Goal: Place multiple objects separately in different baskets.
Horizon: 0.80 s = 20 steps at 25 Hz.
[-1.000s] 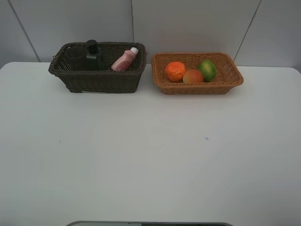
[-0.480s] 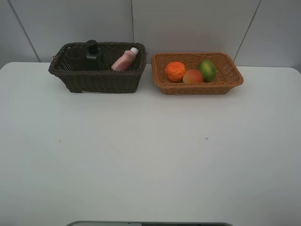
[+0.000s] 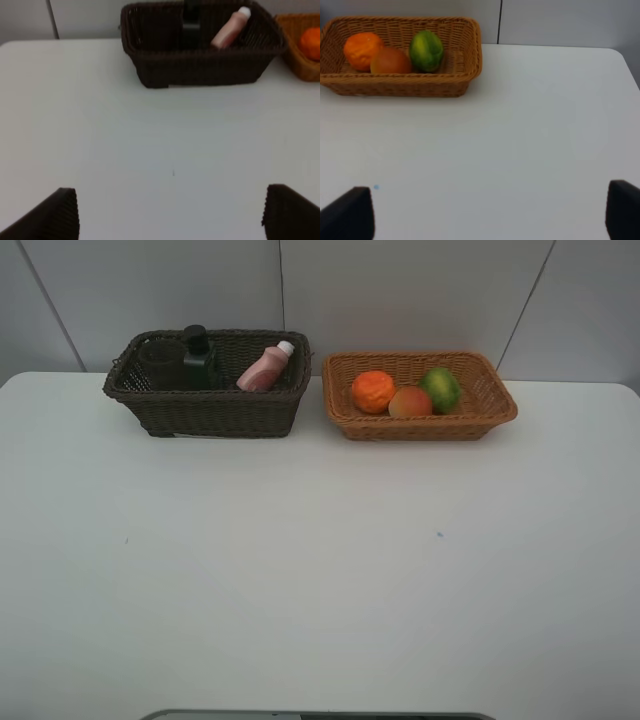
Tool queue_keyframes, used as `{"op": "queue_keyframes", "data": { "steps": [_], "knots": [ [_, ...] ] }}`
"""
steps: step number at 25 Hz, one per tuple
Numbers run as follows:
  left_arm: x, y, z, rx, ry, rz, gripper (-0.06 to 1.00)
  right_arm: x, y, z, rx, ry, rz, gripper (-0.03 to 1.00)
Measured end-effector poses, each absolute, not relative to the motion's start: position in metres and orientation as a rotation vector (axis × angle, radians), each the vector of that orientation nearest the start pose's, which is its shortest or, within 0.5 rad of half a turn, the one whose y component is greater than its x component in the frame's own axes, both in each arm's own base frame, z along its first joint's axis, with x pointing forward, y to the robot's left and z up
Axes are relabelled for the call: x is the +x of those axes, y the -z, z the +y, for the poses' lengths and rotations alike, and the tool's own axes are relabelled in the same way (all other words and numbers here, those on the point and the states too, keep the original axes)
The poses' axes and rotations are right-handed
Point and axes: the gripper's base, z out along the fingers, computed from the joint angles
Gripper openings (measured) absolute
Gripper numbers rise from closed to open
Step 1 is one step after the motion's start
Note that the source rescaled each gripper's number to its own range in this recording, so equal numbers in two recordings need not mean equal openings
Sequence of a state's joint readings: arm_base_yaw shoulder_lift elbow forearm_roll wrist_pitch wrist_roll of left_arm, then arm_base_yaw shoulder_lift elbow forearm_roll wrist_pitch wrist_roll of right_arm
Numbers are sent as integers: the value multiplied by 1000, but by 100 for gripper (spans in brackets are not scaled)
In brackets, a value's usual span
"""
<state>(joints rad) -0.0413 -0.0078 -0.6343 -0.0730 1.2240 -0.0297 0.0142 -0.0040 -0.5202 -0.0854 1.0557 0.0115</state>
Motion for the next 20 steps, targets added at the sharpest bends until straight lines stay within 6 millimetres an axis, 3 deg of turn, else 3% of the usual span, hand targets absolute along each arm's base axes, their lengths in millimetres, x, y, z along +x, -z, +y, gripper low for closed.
{"op": "queue_keyframes", "data": {
  "steps": [4, 20],
  "knots": [
    [-20, -279, -5, -28, 159, 2147, 94, -8, -283, -7, 2, 85, 2013, 93],
    [-7, -278, -5, -16, 140, 2041, 94, -8, -283, -7, 2, 85, 2013, 93]
  ]
}}
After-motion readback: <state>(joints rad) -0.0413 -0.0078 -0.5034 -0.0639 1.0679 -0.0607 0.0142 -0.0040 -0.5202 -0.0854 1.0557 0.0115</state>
